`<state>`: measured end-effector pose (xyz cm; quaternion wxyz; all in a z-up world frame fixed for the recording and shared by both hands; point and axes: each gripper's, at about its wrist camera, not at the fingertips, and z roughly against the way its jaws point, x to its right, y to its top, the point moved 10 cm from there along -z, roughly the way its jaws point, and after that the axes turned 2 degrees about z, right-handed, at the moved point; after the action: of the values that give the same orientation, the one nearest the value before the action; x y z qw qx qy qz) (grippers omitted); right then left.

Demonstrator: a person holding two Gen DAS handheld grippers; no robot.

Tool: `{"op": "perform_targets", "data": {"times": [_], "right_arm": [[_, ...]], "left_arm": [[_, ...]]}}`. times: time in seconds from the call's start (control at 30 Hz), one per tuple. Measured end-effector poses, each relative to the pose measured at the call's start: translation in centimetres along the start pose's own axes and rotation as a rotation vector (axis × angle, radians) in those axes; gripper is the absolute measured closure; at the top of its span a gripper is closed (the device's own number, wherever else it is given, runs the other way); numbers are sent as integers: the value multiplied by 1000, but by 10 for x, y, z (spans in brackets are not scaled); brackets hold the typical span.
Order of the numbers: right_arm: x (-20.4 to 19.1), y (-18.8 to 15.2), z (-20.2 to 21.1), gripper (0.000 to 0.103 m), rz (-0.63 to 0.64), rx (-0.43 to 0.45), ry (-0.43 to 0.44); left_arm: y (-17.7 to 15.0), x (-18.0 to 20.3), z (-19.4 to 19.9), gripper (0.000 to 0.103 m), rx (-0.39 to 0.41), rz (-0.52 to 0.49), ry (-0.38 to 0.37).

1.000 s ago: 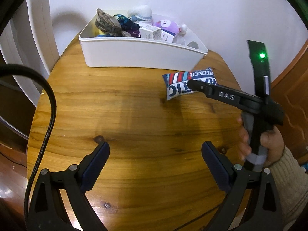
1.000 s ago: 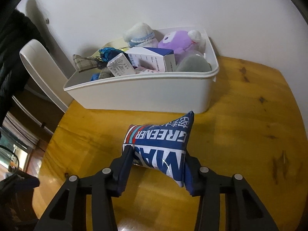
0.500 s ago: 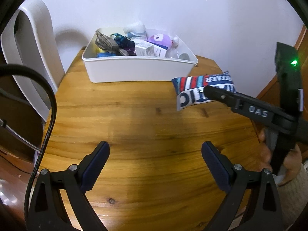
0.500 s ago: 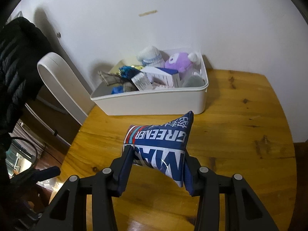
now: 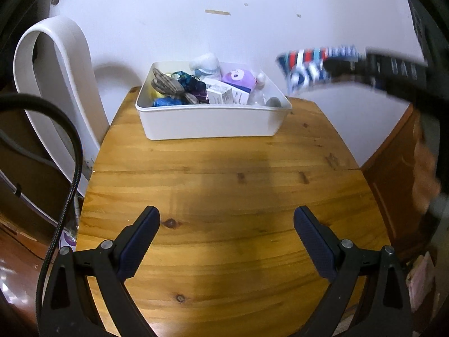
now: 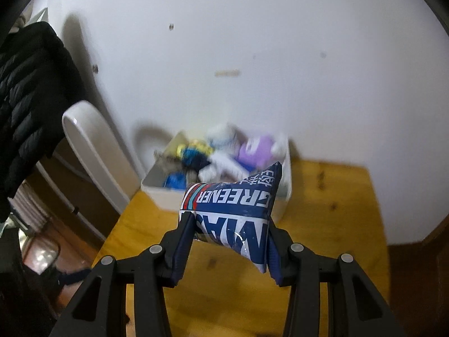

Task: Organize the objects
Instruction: 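Lift the snack bag with the right gripper and carry it over the tray, then lower the snack bag into the tray and open the right gripper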

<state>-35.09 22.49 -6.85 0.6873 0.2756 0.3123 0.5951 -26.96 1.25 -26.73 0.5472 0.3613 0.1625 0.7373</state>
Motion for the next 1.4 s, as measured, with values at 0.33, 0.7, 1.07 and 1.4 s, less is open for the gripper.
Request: {"op": "perform_targets", "data": {"times": [0.33,0.7,1.07,1.4], "right_arm": [[-8,111,-11,56,15,113,-103],[-62,163,-123,56,65,65,-89],[-59,146,-228,56,15,-70,-125],[-59,135,-261,53,82,-100,-179]], "left_arm": [[11,-27,-1,6,31,27,26],[15,-51,-15,6,34,33,77],[16,-61,-26,6,25,42,74],[14,-59,-35,6,-1,41,68]]}}
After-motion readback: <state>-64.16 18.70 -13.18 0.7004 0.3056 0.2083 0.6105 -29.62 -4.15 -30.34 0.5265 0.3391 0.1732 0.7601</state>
